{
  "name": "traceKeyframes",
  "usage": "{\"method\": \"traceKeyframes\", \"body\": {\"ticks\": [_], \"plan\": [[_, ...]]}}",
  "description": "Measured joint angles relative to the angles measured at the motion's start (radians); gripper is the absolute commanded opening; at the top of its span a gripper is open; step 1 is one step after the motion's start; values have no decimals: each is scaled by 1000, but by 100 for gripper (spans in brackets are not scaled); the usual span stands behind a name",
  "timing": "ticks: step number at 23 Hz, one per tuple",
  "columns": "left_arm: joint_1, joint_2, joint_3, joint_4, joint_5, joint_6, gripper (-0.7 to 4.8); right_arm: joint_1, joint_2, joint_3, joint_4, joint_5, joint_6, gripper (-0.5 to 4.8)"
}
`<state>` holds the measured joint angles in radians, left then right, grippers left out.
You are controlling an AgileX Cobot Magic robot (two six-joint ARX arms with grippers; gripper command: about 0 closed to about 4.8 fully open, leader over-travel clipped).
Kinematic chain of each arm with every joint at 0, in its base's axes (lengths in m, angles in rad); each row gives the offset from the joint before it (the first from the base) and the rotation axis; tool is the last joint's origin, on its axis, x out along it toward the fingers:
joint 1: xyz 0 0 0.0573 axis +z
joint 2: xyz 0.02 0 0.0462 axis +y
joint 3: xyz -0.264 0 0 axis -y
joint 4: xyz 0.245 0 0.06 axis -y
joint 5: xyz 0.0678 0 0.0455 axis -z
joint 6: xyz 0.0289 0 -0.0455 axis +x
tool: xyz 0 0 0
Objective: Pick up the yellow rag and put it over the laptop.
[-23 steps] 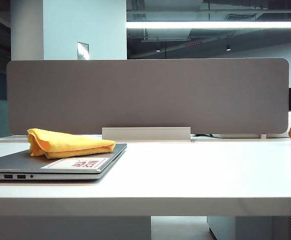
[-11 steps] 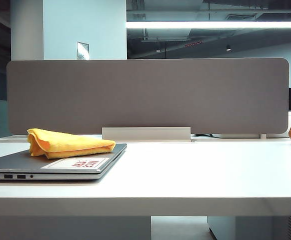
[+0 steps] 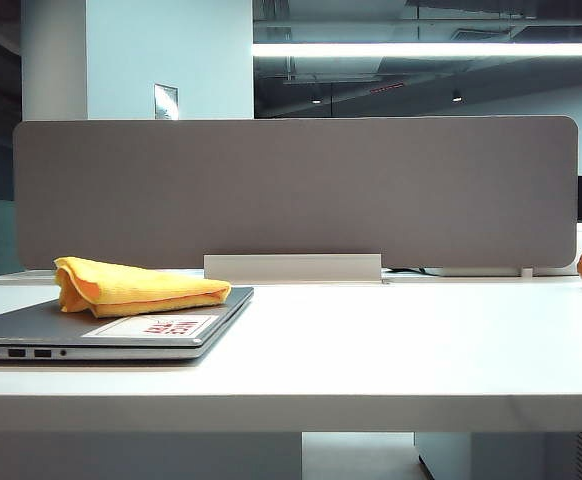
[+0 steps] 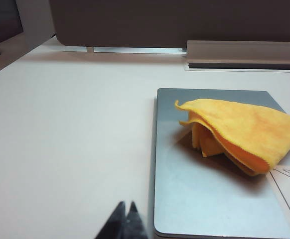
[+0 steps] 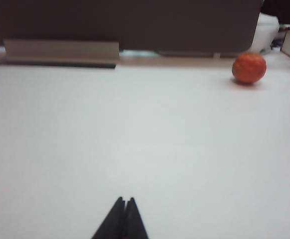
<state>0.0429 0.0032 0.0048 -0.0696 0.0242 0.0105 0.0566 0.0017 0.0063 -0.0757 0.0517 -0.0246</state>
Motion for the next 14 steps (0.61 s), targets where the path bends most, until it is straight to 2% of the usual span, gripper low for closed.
{"method": "traceKeyframes", "body": {"ticks": [14], "plan": [[0, 0, 0, 0, 0, 0, -5, 0, 0, 0, -41, 0, -36, -1]]}}
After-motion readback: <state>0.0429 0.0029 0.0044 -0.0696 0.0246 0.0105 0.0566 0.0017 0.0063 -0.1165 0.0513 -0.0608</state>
